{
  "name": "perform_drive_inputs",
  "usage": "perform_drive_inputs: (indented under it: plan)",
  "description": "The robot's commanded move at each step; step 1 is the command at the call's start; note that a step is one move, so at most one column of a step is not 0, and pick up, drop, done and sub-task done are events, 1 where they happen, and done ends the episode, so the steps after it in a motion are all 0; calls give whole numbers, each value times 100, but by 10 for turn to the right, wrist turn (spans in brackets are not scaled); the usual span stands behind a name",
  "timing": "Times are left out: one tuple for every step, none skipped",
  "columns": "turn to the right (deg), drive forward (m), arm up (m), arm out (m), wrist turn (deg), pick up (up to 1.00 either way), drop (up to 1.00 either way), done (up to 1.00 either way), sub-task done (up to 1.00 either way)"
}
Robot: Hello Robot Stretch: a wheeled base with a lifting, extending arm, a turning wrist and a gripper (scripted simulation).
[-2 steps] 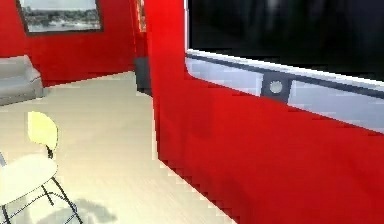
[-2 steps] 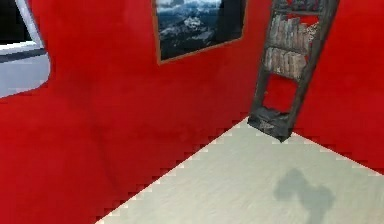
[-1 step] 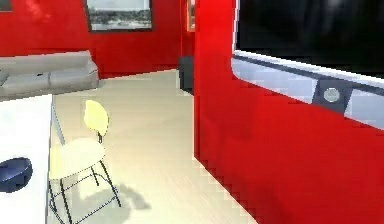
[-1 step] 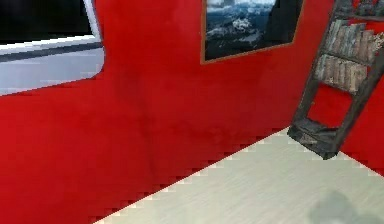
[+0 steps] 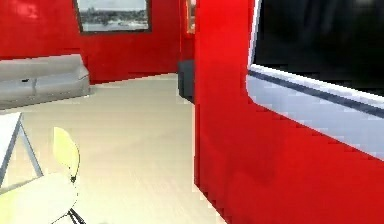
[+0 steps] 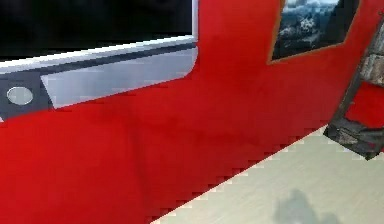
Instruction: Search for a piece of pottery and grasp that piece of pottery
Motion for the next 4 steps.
perform_drive_inputs:
  plan:
    - [-90,0,0,0,0,0,0,0,0]
    - [0,80,0,0,0,0,0,0,0]
    - [-210,0,0,0,0,0,0,0,0]
    - [0,65,0,0,0,0,0,0,0]
